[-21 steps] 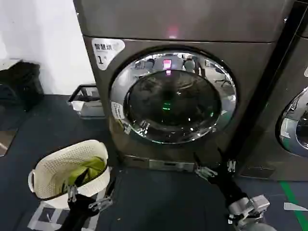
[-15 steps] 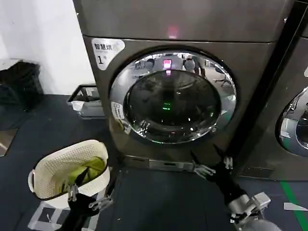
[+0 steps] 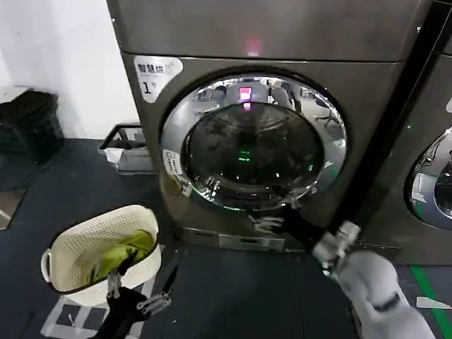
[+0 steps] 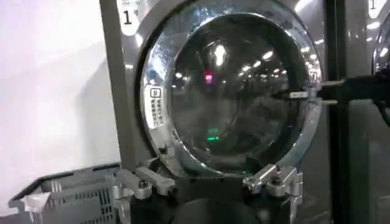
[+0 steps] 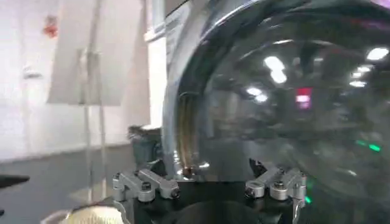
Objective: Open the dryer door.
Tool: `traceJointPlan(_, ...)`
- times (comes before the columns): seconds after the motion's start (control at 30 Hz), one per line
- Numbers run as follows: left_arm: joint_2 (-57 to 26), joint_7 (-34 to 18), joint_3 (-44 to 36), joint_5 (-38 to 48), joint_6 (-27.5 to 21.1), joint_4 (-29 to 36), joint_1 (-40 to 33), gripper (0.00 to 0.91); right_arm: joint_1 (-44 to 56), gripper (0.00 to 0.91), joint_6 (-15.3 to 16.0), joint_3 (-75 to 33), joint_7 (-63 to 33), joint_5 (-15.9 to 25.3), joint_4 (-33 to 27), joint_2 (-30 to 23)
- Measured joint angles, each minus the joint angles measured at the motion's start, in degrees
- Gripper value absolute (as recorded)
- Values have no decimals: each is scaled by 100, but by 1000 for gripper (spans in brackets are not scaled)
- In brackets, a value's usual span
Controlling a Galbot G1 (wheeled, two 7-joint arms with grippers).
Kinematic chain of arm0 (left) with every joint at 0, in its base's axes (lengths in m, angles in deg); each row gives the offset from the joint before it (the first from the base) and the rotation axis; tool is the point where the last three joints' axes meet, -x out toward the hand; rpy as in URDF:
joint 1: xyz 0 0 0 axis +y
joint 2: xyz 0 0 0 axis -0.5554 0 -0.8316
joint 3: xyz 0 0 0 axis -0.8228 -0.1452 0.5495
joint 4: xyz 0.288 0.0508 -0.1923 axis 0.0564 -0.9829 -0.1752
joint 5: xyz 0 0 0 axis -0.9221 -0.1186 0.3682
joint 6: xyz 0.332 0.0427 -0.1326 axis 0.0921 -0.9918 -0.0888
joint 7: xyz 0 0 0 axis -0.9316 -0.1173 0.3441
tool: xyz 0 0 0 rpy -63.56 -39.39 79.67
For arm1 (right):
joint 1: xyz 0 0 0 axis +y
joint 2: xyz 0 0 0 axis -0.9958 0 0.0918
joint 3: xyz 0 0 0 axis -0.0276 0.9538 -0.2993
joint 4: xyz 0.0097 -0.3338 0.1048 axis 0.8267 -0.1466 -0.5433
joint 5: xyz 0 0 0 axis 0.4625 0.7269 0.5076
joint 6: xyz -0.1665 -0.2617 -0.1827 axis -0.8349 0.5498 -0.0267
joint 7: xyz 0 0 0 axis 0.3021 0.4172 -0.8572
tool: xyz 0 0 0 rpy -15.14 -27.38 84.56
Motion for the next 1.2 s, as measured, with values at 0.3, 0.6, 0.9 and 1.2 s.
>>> traceJointPlan(0.3, 37, 0, 5, -14, -305, 51, 17, 907, -1037, 907, 3, 1019, -90, 128, -911, -440)
traceJointPlan(0.6, 41, -84, -87, -132, -638, 125, -10, 907, -1571, 907, -1, 1436, -166, 222, -1372, -865)
traceJointPlan(0.9, 75, 116, -50, -15, -588, 169, -88, 907, -1944, 907, 6, 1701, -380, 304, -1856, -1318)
traceJointPlan(1.2, 75, 508, 63, 342, -406, 136, -140, 907, -1962, 907, 152, 1709, -27, 25, -1921, -1393)
